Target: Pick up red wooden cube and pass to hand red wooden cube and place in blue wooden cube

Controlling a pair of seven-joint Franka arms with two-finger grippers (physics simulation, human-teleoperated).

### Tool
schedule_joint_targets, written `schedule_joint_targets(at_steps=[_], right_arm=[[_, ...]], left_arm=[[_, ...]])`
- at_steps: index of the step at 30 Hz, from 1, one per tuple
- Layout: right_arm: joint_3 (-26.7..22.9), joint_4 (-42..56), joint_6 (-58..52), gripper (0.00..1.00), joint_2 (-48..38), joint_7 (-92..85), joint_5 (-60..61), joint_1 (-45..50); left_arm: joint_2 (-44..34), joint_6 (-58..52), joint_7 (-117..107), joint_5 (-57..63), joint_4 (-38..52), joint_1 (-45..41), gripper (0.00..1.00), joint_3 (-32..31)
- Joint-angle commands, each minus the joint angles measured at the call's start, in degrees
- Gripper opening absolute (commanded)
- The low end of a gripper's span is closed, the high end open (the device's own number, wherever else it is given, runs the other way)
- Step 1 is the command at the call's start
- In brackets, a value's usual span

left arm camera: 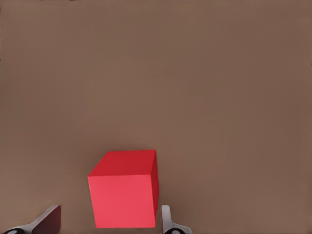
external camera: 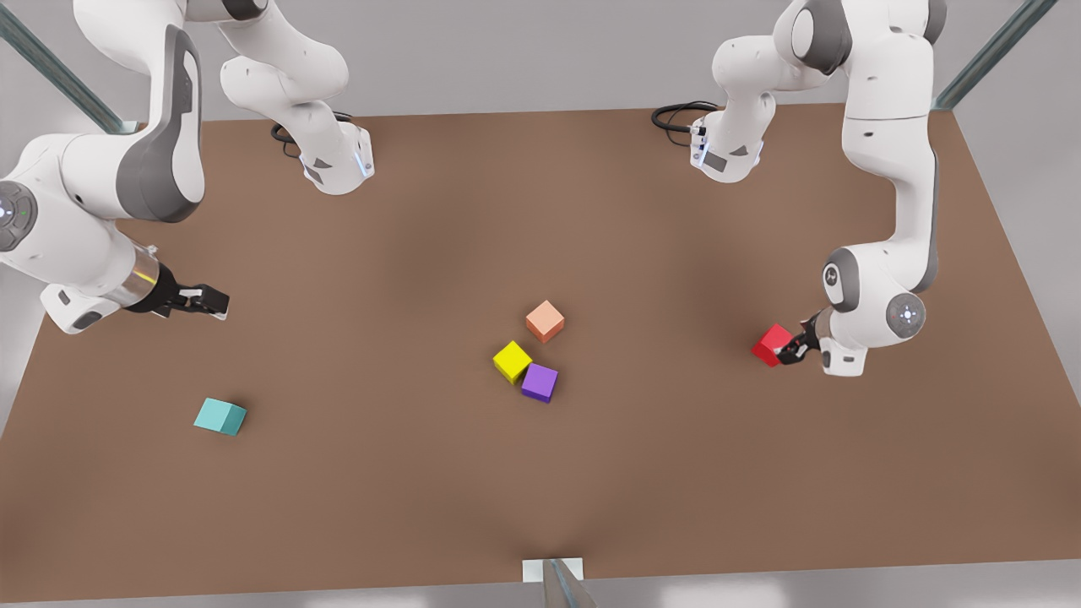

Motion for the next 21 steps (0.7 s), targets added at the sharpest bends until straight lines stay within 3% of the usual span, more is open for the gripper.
schedule_joint_targets(at_steps=[1, 21], right_arm=[[-0.05, 0.03, -0.09, 1.00, -0.05, -0.26, 0.03, -0.04], [0.04, -0.24, -0.97, 1.00, 0.04, -0.26, 0.03, 0.05]], left_arm=[[0.07, 3.13, -20.15, -0.07, 0.01, -0.13, 1.00, 0.00], [7.27, 5.68, -14.44, -0.07, 0.01, -0.57, 1.00, -0.18]])
